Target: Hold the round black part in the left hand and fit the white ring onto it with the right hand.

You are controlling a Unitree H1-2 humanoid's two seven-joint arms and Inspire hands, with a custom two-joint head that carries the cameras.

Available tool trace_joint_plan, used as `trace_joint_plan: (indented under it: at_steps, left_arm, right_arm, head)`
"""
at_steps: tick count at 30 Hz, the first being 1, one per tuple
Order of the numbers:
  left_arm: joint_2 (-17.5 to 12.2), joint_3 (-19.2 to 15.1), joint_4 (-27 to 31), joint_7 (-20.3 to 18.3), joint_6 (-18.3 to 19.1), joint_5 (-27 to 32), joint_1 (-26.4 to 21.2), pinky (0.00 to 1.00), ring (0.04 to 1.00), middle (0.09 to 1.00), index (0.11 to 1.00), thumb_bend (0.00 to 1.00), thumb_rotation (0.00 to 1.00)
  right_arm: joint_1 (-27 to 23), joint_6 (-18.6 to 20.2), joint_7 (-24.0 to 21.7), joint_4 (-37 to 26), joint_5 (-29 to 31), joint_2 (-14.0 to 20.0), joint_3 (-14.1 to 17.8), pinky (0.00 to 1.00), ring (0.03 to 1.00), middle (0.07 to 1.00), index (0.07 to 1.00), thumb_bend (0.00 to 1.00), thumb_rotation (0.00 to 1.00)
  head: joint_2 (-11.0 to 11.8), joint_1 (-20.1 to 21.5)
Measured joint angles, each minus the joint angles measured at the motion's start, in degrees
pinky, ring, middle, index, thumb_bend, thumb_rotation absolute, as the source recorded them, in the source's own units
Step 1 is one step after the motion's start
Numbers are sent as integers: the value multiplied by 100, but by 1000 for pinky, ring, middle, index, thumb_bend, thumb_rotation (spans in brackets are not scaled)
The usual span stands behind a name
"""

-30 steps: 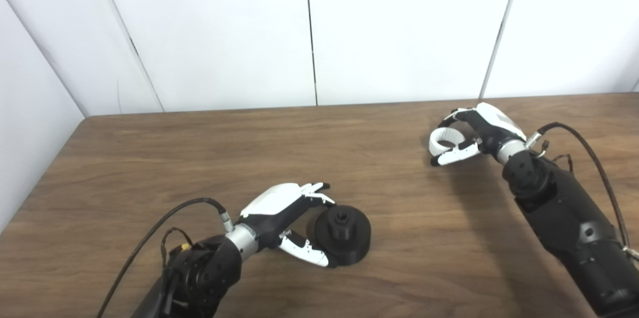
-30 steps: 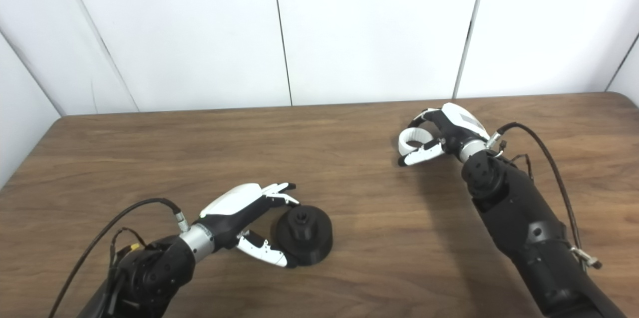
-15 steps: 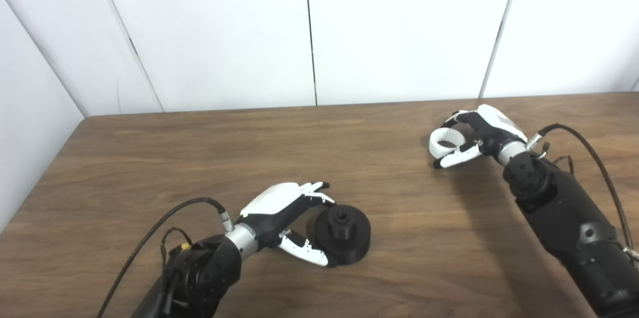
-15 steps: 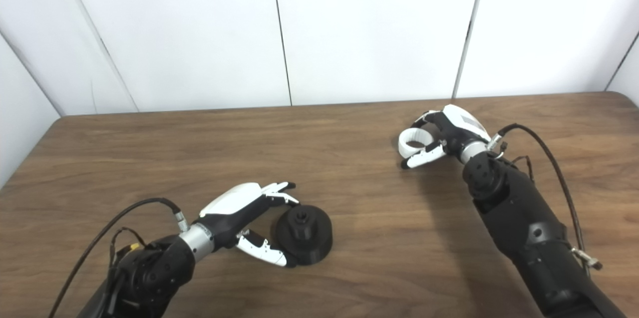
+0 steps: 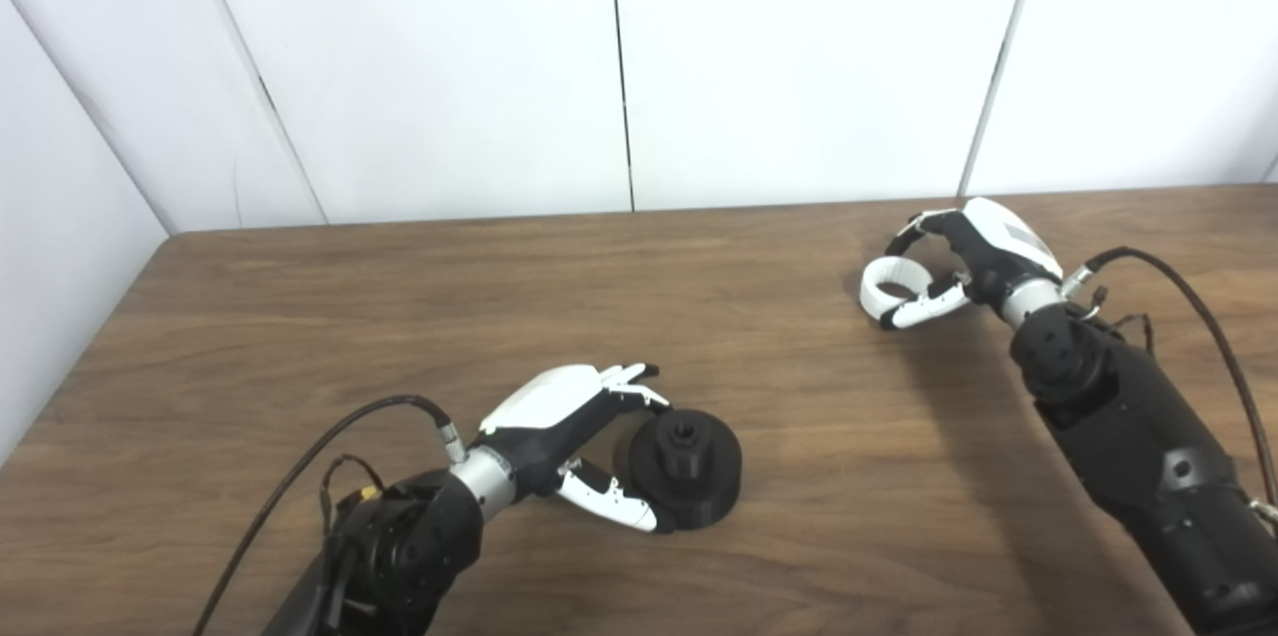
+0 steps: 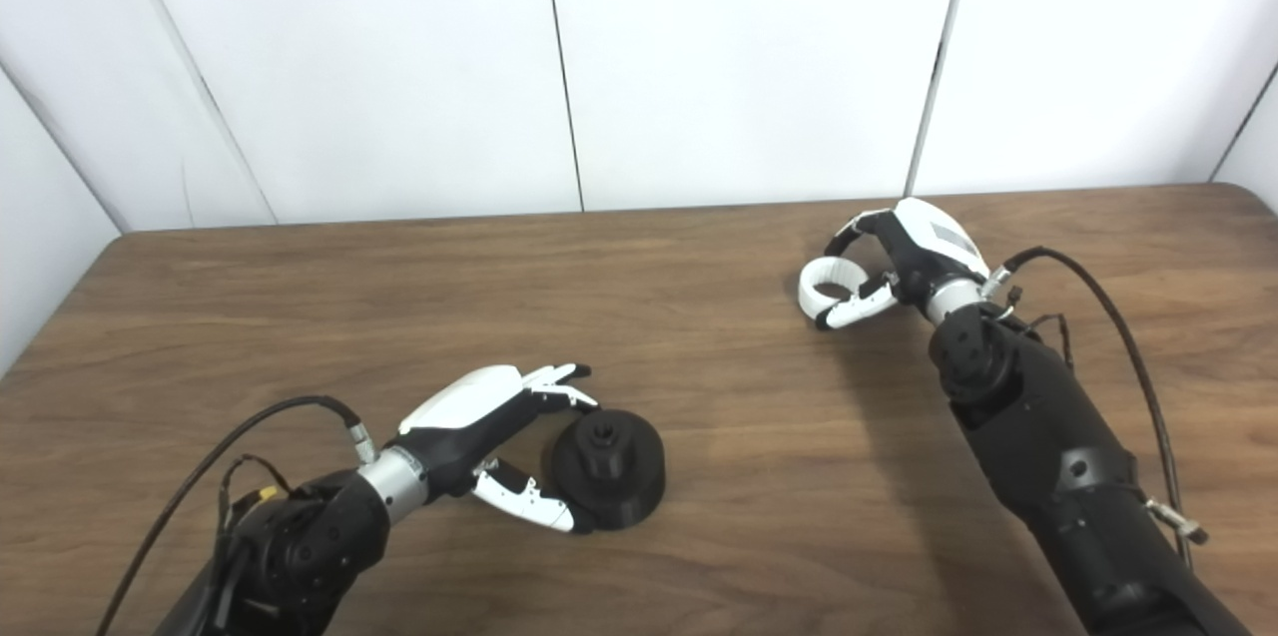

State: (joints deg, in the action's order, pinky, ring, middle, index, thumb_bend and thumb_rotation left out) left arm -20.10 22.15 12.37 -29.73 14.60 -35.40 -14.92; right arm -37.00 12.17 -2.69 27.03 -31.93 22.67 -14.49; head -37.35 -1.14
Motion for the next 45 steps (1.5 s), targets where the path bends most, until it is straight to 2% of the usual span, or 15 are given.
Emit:
trace_joint_plan:
  at_steps: [2,4,21,25,36,45]
  left_arm:
    - [0,-2,0,-1,3,2,0,951,1000,1000,765,1000,397]
    - [0,-1,0,-1,1,3,0,942,1000,1000,763,1000,400]
    - [0,-1,0,9,12,1,-1,944,1000,1000,766,1000,394]
    - [0,0,0,5,32,0,-1,950,1000,1000,766,1000,399]
    - [16,47,0,-11,58,-55,-24,952,1000,1000,764,1000,394]
    - [31,43,-2,-10,54,-56,-26,954,1000,999,764,1000,389]
  right_arm:
    - [1,-10,63,11,3,0,9,793,908,858,504,554,135]
    - [1,-35,98,22,6,0,14,786,906,856,493,528,138]
    - [19,-141,138,13,42,-7,107,796,902,846,489,524,137]
    - [75,-140,125,-168,44,-7,121,800,902,843,489,524,137]
    - [279,-44,-220,-1211,128,8,200,803,903,837,489,525,141]
    - [661,362,-721,-2391,107,31,186,818,897,838,490,525,142]
  head:
    - [0,0]
    - [0,-9]
    - [0,-9]
    - [9,-17]
    - [9,-35]
    - [35,-18]
